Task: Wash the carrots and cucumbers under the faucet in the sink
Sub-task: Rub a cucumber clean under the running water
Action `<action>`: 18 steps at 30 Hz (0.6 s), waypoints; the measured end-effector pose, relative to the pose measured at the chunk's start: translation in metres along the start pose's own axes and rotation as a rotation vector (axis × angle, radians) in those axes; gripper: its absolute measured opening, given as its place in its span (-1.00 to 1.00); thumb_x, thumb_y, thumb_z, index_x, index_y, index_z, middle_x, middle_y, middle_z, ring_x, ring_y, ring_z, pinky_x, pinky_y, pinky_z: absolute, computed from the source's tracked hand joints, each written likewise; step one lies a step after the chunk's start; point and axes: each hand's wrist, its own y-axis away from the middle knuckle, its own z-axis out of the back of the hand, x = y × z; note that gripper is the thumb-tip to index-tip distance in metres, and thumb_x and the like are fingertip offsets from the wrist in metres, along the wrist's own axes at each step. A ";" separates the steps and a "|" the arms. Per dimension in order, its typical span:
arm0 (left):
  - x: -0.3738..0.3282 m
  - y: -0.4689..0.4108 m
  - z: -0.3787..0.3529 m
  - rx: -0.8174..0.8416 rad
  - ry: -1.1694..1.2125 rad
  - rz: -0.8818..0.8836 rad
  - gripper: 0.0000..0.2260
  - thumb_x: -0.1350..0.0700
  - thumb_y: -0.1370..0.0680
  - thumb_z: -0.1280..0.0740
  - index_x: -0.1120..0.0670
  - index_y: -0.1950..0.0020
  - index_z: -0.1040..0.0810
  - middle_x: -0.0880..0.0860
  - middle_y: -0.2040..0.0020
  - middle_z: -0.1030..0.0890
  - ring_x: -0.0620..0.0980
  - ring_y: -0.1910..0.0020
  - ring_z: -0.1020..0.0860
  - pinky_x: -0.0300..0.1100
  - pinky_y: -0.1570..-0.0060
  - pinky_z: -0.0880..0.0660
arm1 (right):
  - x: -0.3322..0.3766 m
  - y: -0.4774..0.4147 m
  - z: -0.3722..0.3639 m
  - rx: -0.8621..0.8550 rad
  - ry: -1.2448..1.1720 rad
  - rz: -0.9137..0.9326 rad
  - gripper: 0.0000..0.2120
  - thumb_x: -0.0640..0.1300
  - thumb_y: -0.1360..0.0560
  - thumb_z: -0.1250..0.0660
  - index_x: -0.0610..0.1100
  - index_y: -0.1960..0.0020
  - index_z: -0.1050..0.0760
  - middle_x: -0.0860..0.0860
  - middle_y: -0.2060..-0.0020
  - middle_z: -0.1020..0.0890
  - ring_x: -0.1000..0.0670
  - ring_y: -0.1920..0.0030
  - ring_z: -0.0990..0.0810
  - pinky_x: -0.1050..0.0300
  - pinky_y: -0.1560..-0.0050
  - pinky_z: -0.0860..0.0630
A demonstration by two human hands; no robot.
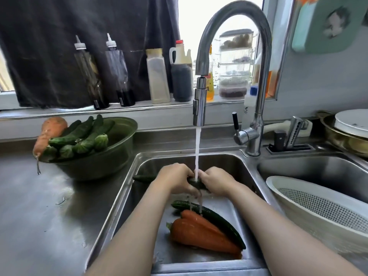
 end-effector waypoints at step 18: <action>0.002 0.011 -0.022 0.383 1.211 0.108 -0.73 -0.04 -0.73 -0.19 0.11 -0.20 -0.57 0.10 0.00 -0.63 0.05 0.19 -0.66 -0.03 0.07 -0.64 | 0.001 -0.012 -0.002 -0.137 -0.837 -0.100 -0.65 0.12 -0.63 -0.32 -0.09 -0.28 -0.48 -0.19 -0.12 -0.66 -0.13 0.15 -0.67 0.04 0.21 -0.56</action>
